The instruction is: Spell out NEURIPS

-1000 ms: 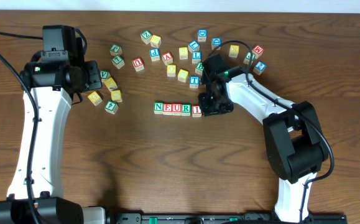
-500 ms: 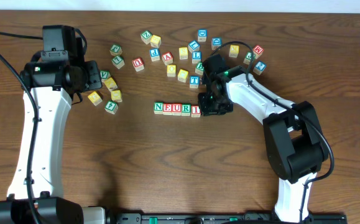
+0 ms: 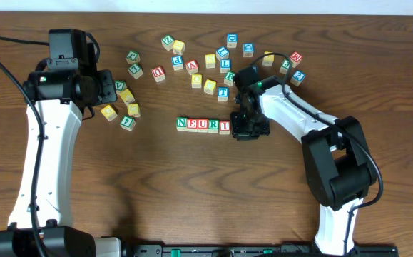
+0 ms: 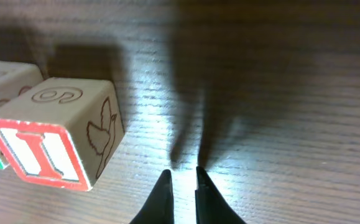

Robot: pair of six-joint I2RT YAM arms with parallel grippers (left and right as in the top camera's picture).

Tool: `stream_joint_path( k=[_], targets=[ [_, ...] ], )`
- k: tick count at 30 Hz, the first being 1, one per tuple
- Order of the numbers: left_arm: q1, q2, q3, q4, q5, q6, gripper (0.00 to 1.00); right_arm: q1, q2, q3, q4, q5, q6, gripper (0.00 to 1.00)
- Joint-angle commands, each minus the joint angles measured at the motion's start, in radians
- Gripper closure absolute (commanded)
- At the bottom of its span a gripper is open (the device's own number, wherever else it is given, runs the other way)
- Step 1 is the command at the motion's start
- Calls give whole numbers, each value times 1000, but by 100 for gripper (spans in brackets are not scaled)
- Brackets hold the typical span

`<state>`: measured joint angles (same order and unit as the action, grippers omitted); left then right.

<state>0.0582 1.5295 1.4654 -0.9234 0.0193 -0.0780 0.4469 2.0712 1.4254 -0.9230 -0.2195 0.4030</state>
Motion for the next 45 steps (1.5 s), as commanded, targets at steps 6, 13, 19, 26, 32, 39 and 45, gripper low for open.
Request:
stream_joint_path(
  k=[6,13,19,26,32,39,45],
  targets=[
    [4,-7,8,-4,-12,-6,55,68,-2,-3,-2,-18,11,95],
    [4,-7,8,-4,-12,-6,55,69,-2,-3,0,-19,11,96],
    [4,-7,8,-4,-12,-6,55,73,-2,-3,19,-19,8,96],
    [4,-7,-9,-3,-12,-6,55,73,-2,-3,60,-19,7,96],
    [4,-7,-11,2,-12,-6,55,73,-2,-3,99,-19,7,96],
    [4,-7,-11,1,-12,-6,55,73,-2,-3,101,-19,6,96],
    [4,-7,-11,1,-12,-6,55,72,-3,-2,83,-28,0,98]
  ],
)
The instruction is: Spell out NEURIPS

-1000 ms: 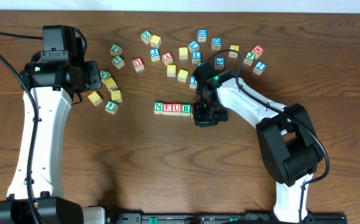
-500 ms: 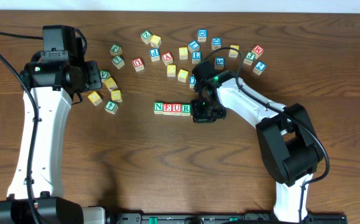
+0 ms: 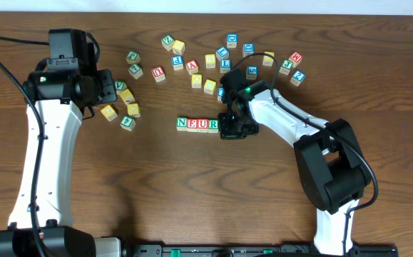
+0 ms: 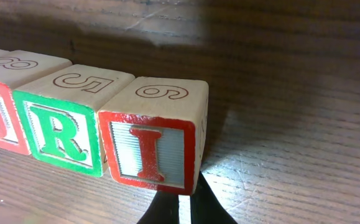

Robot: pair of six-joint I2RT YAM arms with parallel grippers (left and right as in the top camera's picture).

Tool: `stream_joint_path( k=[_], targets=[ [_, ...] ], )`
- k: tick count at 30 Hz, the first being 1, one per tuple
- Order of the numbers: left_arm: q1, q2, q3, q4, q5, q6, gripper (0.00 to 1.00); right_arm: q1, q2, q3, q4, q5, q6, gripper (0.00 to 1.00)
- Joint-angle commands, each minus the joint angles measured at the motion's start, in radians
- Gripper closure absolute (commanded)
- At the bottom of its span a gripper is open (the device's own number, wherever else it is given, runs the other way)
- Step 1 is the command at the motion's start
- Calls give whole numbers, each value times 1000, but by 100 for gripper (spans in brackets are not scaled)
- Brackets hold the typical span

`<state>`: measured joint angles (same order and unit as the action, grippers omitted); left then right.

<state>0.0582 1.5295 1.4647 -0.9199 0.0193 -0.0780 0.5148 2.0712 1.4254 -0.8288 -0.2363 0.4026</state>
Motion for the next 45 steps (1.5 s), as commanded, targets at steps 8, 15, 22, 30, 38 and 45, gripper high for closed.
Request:
stream_joint_path(
  k=[8,15,22,30,38,45],
  targets=[
    [4,-7,-10,-2,-12,-6,55,-33,-3,9,-81,47,1,99],
    [4,-7,-10,-2,-12,-6,55,-57,-3,9,5,50,1,98],
    [4,-7,-10,5,-12,-6,55,-56,-3,9,35,50,1,98],
    [4,-7,-10,5,-12,-6,55,-43,-3,9,53,51,-9,98],
    [4,-7,-10,5,-12,-6,55,-34,-3,9,56,50,-26,98],
    [4,-7,-10,5,-12,-6,55,-34,-3,9,56,50,-42,98]
  ],
)
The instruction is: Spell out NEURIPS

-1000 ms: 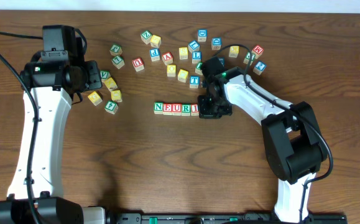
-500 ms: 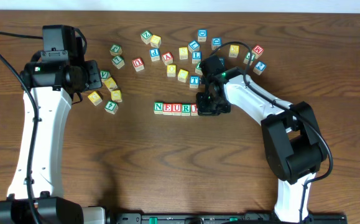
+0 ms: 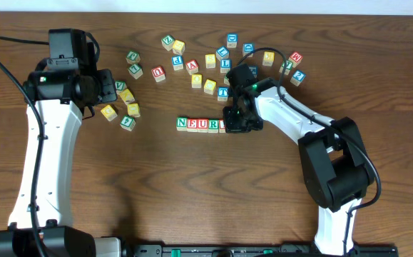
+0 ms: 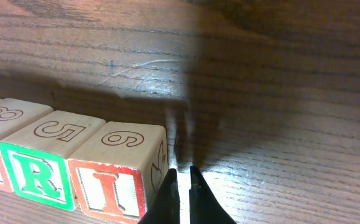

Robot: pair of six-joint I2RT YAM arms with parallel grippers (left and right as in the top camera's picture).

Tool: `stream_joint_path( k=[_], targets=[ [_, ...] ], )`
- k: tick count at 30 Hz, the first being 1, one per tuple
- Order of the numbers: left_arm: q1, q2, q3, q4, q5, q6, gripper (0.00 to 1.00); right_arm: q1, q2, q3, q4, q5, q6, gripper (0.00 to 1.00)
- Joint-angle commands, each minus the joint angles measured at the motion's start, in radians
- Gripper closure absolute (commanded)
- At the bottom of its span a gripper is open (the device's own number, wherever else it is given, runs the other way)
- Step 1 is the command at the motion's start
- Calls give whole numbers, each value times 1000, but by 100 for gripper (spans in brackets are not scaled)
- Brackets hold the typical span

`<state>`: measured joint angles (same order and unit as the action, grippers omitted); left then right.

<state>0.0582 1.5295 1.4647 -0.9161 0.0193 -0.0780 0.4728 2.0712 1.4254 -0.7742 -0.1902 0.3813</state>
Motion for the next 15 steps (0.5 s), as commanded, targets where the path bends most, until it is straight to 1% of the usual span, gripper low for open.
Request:
stream_joint_path(
  k=[1,15],
  targets=[
    [4,-7,-10,1,-12,-6,55,8,-3,9,2,3,-20,98],
    [4,-7,-10,1,-12,-6,55,19,-3,9,10,-4,-50,98]
  ],
)
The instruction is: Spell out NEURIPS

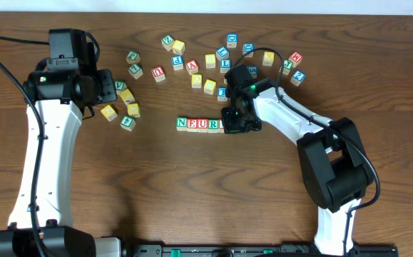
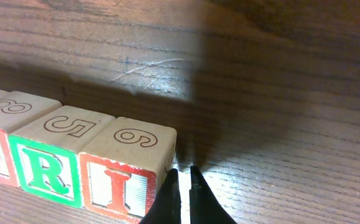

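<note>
A row of letter blocks (image 1: 201,124) spells N, E, U, R, I on the table's middle. The red I block (image 2: 127,169) ends the row, next to the green R block (image 2: 49,158). My right gripper (image 2: 183,171) is shut and empty, its black fingertips (image 2: 195,193) low at the I block's right side, close against it. In the overhead view the right gripper (image 1: 235,123) covers the row's right end. My left gripper (image 1: 110,86) hovers over the left cluster; its jaws are hidden under the wrist.
Loose letter blocks (image 1: 213,64) lie scattered behind the row, several more (image 1: 124,103) to the left under the left arm. Bare wood table (image 1: 192,185) stretches in front of the row.
The right gripper has shifted very slightly; the I block sits a little closer to the shut fingertips in the wrist view. The left arm is unchanged.
First the shut right gripper stood right of the I block, which sat a little askew at the row's end. Then it was close behind the I block, which stood flush with R. After that it lay at the block's right side, where it stays.
</note>
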Robot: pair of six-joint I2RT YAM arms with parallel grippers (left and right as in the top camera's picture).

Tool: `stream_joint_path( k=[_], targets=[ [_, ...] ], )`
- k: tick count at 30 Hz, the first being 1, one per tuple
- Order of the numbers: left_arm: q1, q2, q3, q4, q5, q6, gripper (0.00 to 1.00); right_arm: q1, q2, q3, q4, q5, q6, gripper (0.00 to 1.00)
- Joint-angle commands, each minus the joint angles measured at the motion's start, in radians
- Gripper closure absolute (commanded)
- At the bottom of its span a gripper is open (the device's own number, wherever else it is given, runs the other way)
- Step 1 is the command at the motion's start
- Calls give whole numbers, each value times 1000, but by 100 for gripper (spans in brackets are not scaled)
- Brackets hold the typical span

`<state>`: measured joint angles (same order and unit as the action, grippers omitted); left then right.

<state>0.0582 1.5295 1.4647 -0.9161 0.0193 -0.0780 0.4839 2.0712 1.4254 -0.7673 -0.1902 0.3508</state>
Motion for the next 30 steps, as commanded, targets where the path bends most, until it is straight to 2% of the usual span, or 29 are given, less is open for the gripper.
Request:
stream_joint_path(
  k=[1,9,13,16,19,24,26,30],
  targets=[
    [4,-7,-10,1,-12,-6,55,9,-3,9,5,-4,-19,98],
    [4,-7,-10,1,-12,-6,55,-1,-3,43,-17,17,-45,98],
    [4,-7,-10,1,-12,-6,55,-37,-3,169,-135,68,-71,98],
    [4,-7,-10,1,-12,-5,55,-61,-3,294,-233,80,-108,91],
    [4,-7,-10,1,-12,-5,55,-74,-3,393,-287,79,-113,78],
    [4,-7,-10,1,-13,-5,54,-78,-3,554,-323,79,-125,26],
    [4,-7,-10,1,-13,-5,54,-78,-3,578,-320,79,-125,15],
    [4,-7,-10,-4,-13,-5,54,-78,-3,582,-316,79,-124,3]
  ],
)
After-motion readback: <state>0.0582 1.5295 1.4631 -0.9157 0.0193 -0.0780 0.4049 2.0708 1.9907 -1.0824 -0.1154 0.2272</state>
